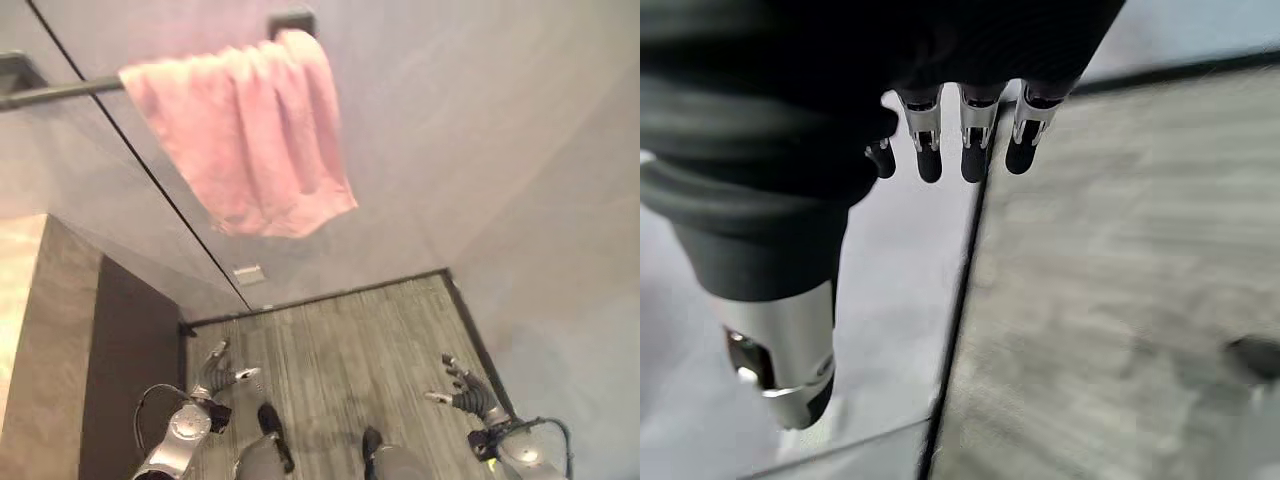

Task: Put brush and paste in cup on sink, flatten towel.

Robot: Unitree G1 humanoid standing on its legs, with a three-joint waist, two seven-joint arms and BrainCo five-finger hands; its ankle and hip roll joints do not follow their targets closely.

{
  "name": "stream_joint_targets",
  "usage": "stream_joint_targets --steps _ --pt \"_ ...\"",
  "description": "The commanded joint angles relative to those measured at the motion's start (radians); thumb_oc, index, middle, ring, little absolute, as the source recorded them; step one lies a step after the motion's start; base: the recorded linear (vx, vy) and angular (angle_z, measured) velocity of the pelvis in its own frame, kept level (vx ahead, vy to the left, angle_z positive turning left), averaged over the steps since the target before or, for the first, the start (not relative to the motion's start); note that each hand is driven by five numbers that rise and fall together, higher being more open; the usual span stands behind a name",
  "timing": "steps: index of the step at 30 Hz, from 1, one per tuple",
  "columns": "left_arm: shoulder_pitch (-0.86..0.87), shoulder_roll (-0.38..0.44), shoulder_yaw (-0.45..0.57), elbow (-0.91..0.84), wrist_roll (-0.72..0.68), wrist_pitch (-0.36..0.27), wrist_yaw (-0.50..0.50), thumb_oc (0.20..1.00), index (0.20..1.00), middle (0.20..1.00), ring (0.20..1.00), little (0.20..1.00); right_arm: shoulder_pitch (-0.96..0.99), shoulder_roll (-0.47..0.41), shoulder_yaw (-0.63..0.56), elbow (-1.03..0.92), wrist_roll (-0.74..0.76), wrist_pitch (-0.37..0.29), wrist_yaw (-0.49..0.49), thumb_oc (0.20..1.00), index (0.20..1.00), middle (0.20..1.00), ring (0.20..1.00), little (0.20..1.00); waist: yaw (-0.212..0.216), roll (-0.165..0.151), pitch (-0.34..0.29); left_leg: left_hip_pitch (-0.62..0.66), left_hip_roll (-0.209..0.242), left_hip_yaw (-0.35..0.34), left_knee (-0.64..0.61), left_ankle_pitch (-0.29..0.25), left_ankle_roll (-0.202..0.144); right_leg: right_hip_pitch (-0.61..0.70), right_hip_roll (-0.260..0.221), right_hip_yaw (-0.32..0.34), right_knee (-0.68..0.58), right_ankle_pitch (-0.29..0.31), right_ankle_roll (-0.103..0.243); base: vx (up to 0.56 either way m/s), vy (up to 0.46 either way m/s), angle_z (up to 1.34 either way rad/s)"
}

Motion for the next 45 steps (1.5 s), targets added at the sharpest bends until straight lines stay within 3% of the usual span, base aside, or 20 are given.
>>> stream_joint_targets --steps 1,2,3,4,5,6,8,9,19,23,26,28,29,31,33,36,39,40,41,45 --pt "0.026 0.074 0.034 -0.077 0.028 -0.033 0.010 1.000 1.000 1.000 1.000 1.000 -0.039 0.027 0.005 -0.032 -0.001 -0.038 -0.010 1.000 1.000 1.000 1.000 1.000 0.023 -0.040 -0.025 -0.086 -0.013 -0.073 0.062 0.037 -0.021 0.138 -0.020 0.103 -0.071 0.286 0.078 0.33 0.388 -0.01" --pt "0.018 0.077 0.026 -0.060 0.035 -0.036 0.007 1.000 1.000 1.000 1.000 1.000 -0.035 0.031 0.006 -0.035 0.009 -0.049 -0.008 1.000 1.000 1.000 1.000 1.000 0.004 -0.040 -0.026 -0.048 -0.053 -0.091 0.023 0.027 -0.012 0.103 0.065 0.155 -0.043 0.258 0.068 0.31 0.366 0.16" --pt "0.010 0.077 0.023 -0.036 0.058 -0.039 0.014 1.000 1.000 1.000 1.000 1.000 -0.027 0.035 0.014 -0.046 0.016 -0.057 -0.008 1.000 1.000 1.000 1.000 1.000 -0.007 -0.022 -0.020 0.016 -0.073 -0.093 -0.043 0.028 -0.004 0.014 0.126 0.106 -0.018 0.185 0.064 0.30 0.363 -0.02" --pt "0.009 0.076 0.023 -0.036 0.059 -0.039 0.014 1.000 1.000 1.000 1.000 1.000 -0.028 0.035 0.014 -0.046 0.016 -0.057 -0.008 1.000 1.000 1.000 1.000 1.000 -0.007 -0.021 -0.021 0.015 -0.072 -0.093 -0.046 0.032 -0.005 0.011 0.127 0.106 -0.019 0.187 0.063 0.40 0.351 -0.04" --pt "0.013 0.082 0.017 -0.033 0.084 -0.043 0.016 1.000 1.000 1.000 1.000 1.000 -0.028 0.036 0.013 -0.045 0.024 -0.066 -0.018 1.000 1.000 1.000 1.000 1.000 -0.031 -0.001 -0.009 0.082 -0.082 -0.118 -0.085 0.039 -0.014 -0.056 0.203 0.094 -0.073 0.106 0.058 0.21 0.123 -0.09" --pt "0.013 0.081 0.017 -0.033 0.084 -0.043 0.016 1.000 1.000 1.000 1.000 1.000 -0.029 0.036 0.013 -0.044 0.024 -0.067 -0.018 1.000 1.000 1.000 1.000 1.000 -0.031 0.000 -0.010 0.082 -0.081 -0.118 -0.088 0.041 -0.014 -0.055 0.205 0.093 -0.078 0.110 0.057 0.34 0.157 0.12" --pt "0.013 0.101 0.001 -0.041 0.146 -0.050 0.015 1.000 1.000 1.000 1.000 1.000 -0.022 0.015 -0.013 -0.046 0.035 -0.078 -0.029 1.000 1.000 1.000 1.000 1.000 -0.046 -0.005 0.007 0.135 -0.097 -0.153 -0.063 0.018 -0.023 -0.061 0.195 0.084 -0.262 0.145 0.072 0.35 0.027 0.51" --pt "0.017 0.100 -0.009 -0.057 0.149 -0.053 0.005 1.000 1.000 1.000 1.000 1.000 -0.016 0.012 -0.026 -0.043 0.039 -0.079 -0.032 1.000 1.000 1.000 1.000 1.000 -0.045 -0.007 0.006 0.137 -0.102 -0.173 -0.054 0.017 -0.023 -0.048 0.201 0.110 -0.242 0.148 0.076 0.29 -0.015 0.68" --pt "0.096 0.160 0.007 -0.107 0.175 -0.081 -0.040 1.000 1.000 1.000 1.000 1.000 0.007 -0.085 -0.217 -0.013 0.116 -0.110 -0.071 1.000 1.000 1.000 1.000 1.000 -0.016 -0.016 -0.023 0.135 -0.072 -0.190 -0.075 0.058 -0.071 0.047 0.187 0.045 -0.351 0.169 0.054 0.06 -0.111 0.52" --pt "0.101 0.251 0.008 -0.215 0.193 -0.105 -0.077 1.000 1.000 1.000 1.000 1.000 0.041 -0.132 -0.294 -0.022 0.179 -0.135 -0.046 1.000 1.000 1.000 1.000 1.000 -0.023 -0.019 0.008 0.051 -0.038 -0.204 0.103 0.093 -0.116 0.070 0.193 0.014 -0.352 0.146 0.022 0.00 -0.137 0.24" --pt "0.101 0.286 0.008 -0.255 0.188 -0.113 -0.081 1.000 1.000 1.000 1.000 1.000 0.036 -0.139 -0.318 -0.011 0.233 -0.144 -0.043 1.000 1.000 1.000 1.000 1.000 -0.020 -0.023 0.023 0.008 -0.045 -0.240 0.176 0.112 -0.133 0.073 0.198 0.009 -0.345 0.143 0.012 -0.04 -0.049 0.24" --pt "0.099 0.332 0.012 -0.321 0.164 -0.125 -0.102 1.000 1.000 1.000 1.000 1.000 0.032 -0.156 -0.355 0.019 0.272 -0.150 -0.046 1.000 1.000 1.000 1.000 1.000 -0.038 -0.025 0.016 0.016 0.017 -0.211 0.134 0.093 -0.115 0.068 0.184 0.004 -0.345 0.141 0.019 -0.01 0.062 -0.02" --pt "0.102 0.349 0.009 -0.333 0.157 -0.130 -0.103 1.000 1.000 1.000 1.000 1.000 0.025 -0.164 -0.363 0.021 0.277 -0.151 -0.054 1.000 1.000 1.000 1.000 1.000 -0.031 -0.022 0.013 0.027 0.024 -0.227 0.098 0.096 -0.115 0.066 0.181 0.011 -0.345 0.142 0.026 0.03 0.094 -0.01" --pt "0.104 0.365 0.022 -0.380 0.127 -0.130 -0.109 1.000 1.000 1.000 1.000 1.000 -0.001 -0.172 -0.370 0.028 0.306 -0.153 -0.054 1.000 1.000 1.000 1.000 1.000 -0.028 -0.015 0.011 0.054 0.015 -0.262 0.041 0.075 -0.109 0.056 0.170 0.025 -0.335 0.144 0.038 0.04 0.180 0.05" --pt "0.083 0.379 0.014 -0.398 0.096 -0.135 -0.125 1.000 1.000 1.000 1.000 1.000 0.001 -0.159 -0.396 0.026 0.316 -0.152 -0.060 1.000 1.000 1.000 1.000 1.000 -0.047 0.000 -0.010 0.106 0.017 -0.211 -0.040 0.046 -0.103 0.049 0.156 0.020 -0.334 0.145 0.057 0.07 0.220 -0.23" --pt "0.080 0.384 0.026 -0.426 0.055 -0.135 -0.127 1.000 1.000 1.000 1.000 1.000 -0.029 -0.179 -0.373 0.010 0.285 -0.147 -0.055 1.000 1.000 1.000 1.000 1.000 -0.035 -0.001 -0.011 0.133 -0.011 -0.216 -0.074 0.027 -0.083 0.030 0.146 0.048 -0.301 0.161 0.074 0.02 0.203 -0.16" --pt "0.073 0.376 0.030 -0.431 0.021 -0.134 -0.129 1.000 1.000 1.000 1.000 1.000 -0.104 -0.194 -0.332 0.014 0.276 -0.136 -0.056 1.000 1.000 1.000 1.000 1.000 -0.024 -0.011 -0.006 0.153 -0.027 -0.186 -0.100 0.009 -0.065 -0.011 0.135 0.094 -0.270 0.199 0.113 -0.06 0.196 -0.79" --pt "0.075 0.375 0.041 -0.432 0.006 -0.129 -0.127 1.000 1.000 1.000 1.000 1.000 -0.151 -0.202 -0.308 0.011 0.264 -0.130 -0.067 1.000 1.000 1.000 1.000 1.000 -0.009 -0.014 -0.005 0.157 -0.028 -0.167 -0.100 0.004 -0.059 -0.030 0.119 0.083 -0.264 0.217 0.117 -0.05 0.055 -0.68" --pt "0.083 0.372 0.052 -0.430 0.009 -0.126 -0.121 1.000 1.000 1.000 1.000 1.000 -0.172 -0.203 -0.293 0.002 0.253 -0.125 -0.072 1.000 1.000 1.000 1.000 1.000 0.007 -0.018 -0.009 0.169 -0.020 -0.138 -0.107 -0.003 -0.064 -0.024 0.074 0.018 -0.306 0.246 0.125 -0.06 0.040 -0.54" --pt "0.075 0.343 0.062 -0.402 0.007 -0.123 -0.120 1.000 1.000 1.000 1.000 1.000 -0.171 -0.212 -0.279 -0.022 0.223 -0.114 -0.058 1.000 1.000 1.000 1.000 1.000 0.015 -0.038 -0.040 0.184 -0.017 -0.138 -0.147 0.017 -0.076 0.025 0.056 0.027 -0.396 0.260 0.129 0.01 -0.024 -0.54"
